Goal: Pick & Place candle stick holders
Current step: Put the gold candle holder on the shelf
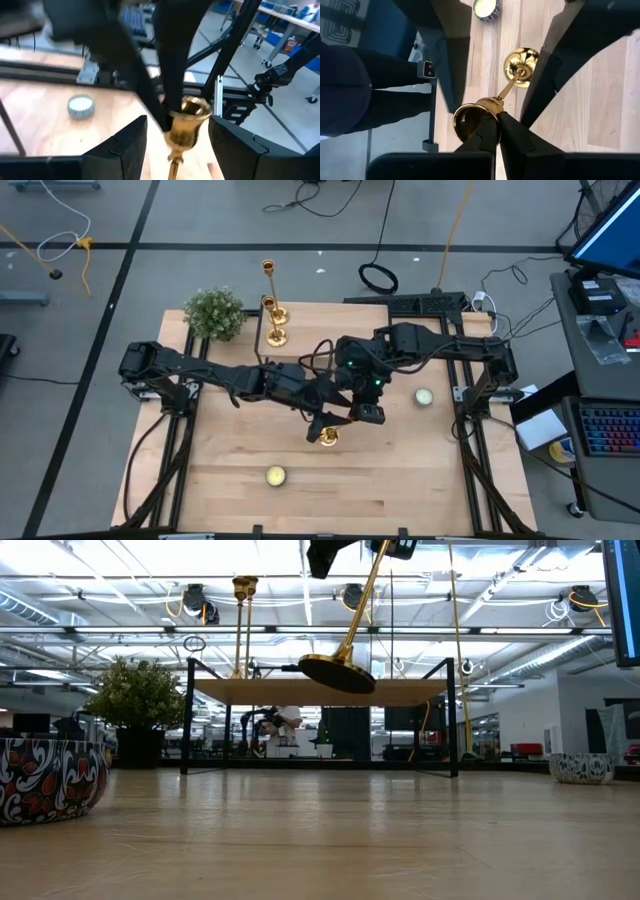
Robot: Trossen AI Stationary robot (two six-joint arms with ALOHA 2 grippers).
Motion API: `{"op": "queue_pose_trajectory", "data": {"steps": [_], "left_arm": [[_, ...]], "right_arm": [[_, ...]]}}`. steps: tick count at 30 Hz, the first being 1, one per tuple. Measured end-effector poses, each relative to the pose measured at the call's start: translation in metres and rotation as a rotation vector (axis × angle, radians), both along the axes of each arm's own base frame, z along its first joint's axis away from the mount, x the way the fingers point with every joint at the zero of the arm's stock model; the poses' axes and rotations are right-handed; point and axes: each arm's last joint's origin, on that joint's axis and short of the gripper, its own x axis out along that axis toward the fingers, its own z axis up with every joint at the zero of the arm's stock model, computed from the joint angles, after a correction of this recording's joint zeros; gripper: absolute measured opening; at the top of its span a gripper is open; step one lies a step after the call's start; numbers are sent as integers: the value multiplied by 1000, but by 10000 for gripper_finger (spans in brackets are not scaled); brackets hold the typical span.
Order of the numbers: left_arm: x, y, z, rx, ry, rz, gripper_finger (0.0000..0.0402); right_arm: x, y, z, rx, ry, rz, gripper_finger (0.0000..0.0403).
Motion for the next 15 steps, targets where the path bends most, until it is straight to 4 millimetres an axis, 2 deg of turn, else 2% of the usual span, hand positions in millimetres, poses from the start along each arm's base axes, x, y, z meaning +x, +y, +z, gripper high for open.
{"op": "queue_pose_trajectory", "data": {"steps": [15], "left_arm": [[2,-1,-2,-7,-8,-13,206]], "right_arm": [[5,0,3,13,-55,-10,0]]}}
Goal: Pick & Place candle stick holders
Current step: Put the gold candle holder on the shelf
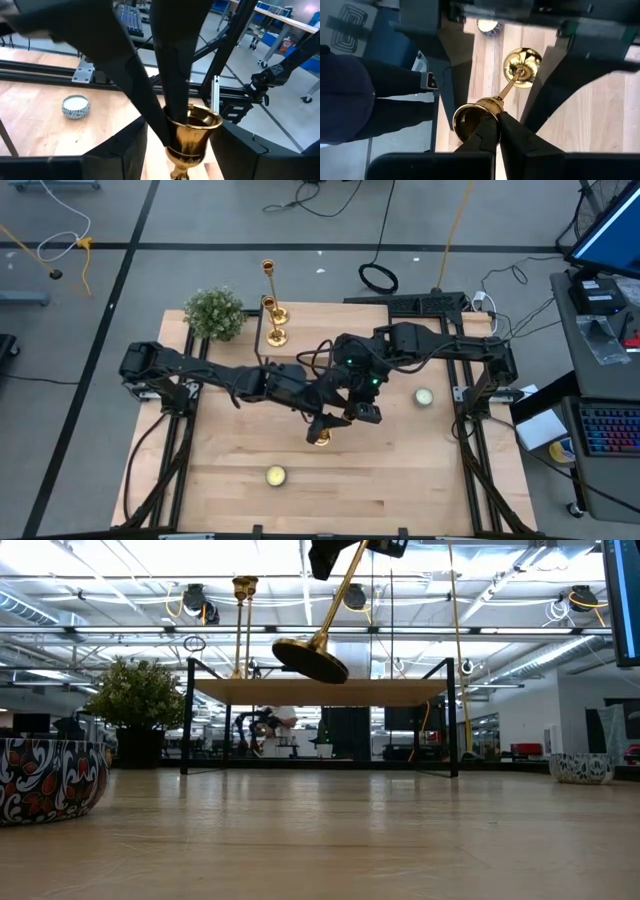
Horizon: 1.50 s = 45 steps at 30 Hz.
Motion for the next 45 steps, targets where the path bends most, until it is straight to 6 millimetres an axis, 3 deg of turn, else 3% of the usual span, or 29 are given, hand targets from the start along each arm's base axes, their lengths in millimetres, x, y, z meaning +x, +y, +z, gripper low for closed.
{"op": "queue_pose_trajectory", "data": {"steps": [9,18,35,45], "left_arm": [[0,0,-3,-4,23,-25,125],[-1,0,-6,-34,64,-7,125],[-1,2,-5,-54,81,23,111],[-1,2,-2,-73,56,34,109]], "right_arm": [[5,-1,-12,78,14,7,0],[7,-4,-16,77,-13,1,13],[-8,-14,-1,62,-53,-7,137],[-24,-21,16,37,-112,-41,144]]}}
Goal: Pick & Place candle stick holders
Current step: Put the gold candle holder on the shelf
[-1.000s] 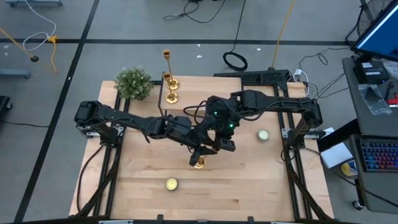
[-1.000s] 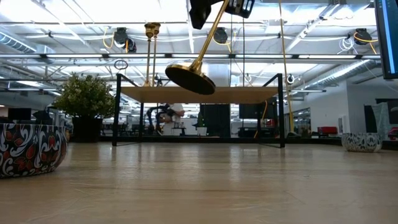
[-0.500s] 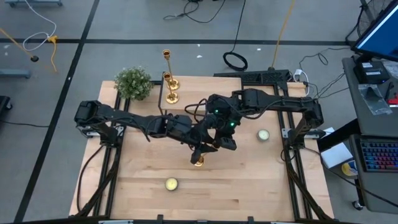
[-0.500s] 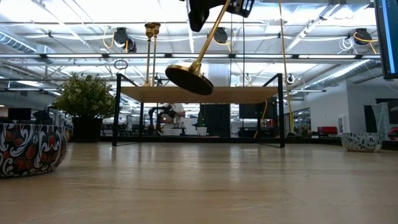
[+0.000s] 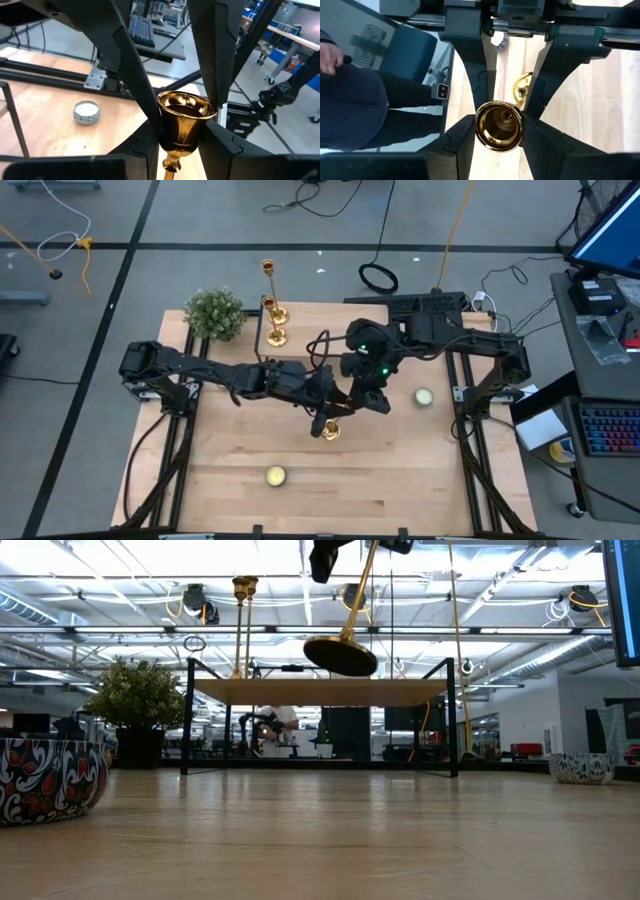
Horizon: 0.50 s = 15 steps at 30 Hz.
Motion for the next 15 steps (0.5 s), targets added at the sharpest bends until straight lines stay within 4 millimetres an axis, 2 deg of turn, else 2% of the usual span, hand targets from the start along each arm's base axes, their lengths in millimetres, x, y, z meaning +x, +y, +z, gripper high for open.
{"op": "queue_pose_trajectory", "data": {"steps": [15], "left_arm": [[0,1,-1,2,4,21,109]], "right_arm": [[-1,-3,-1,-132,9,-56,145]]}}
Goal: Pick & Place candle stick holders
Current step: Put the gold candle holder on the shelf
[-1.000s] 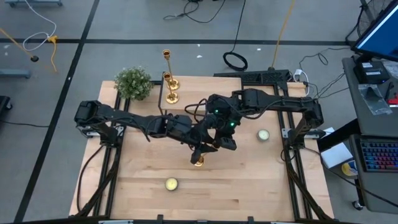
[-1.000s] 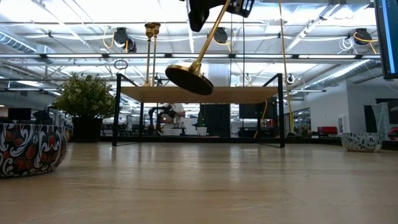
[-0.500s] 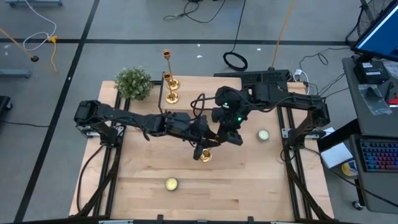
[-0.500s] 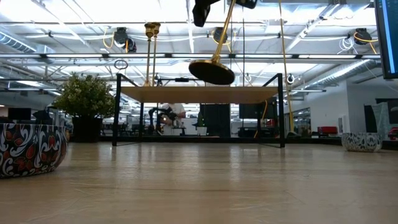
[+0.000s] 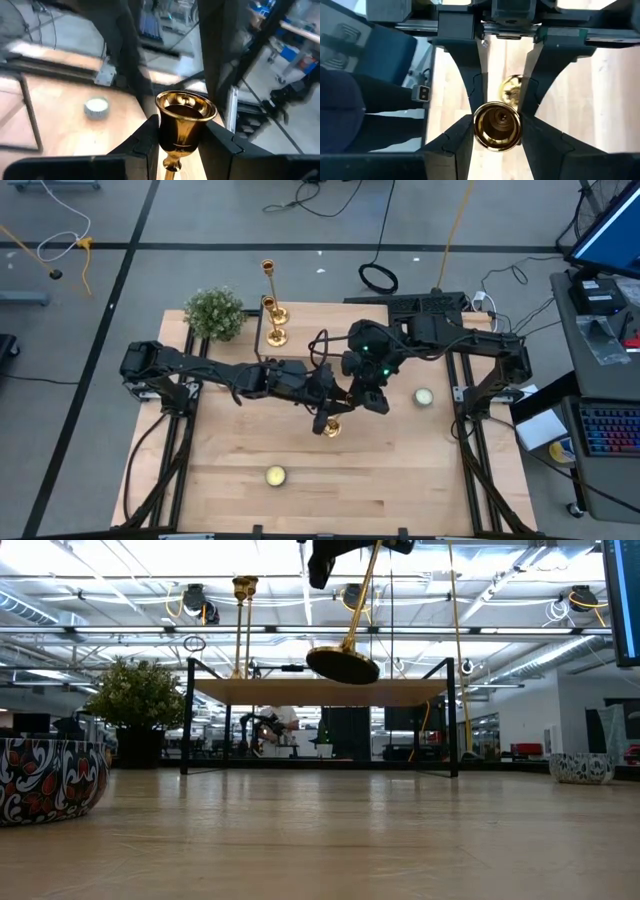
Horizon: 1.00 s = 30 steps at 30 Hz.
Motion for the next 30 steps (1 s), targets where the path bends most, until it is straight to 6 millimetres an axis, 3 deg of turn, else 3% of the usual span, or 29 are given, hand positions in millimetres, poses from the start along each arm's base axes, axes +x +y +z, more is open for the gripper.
{"op": "queue_pose_trajectory", "data": {"steps": [6,18,22,30], "left_arm": [[-1,-4,-6,-39,53,-23,109],[0,3,-2,-9,9,54,109],[-4,7,11,19,-54,137,110],[-27,19,57,192,-246,470,102]], "right_arm": [[2,-6,1,-176,-28,-90,144],[-6,-7,0,-227,10,-40,144],[-17,-8,5,-258,39,-55,144],[-48,-12,29,-406,-29,-142,144]]}}
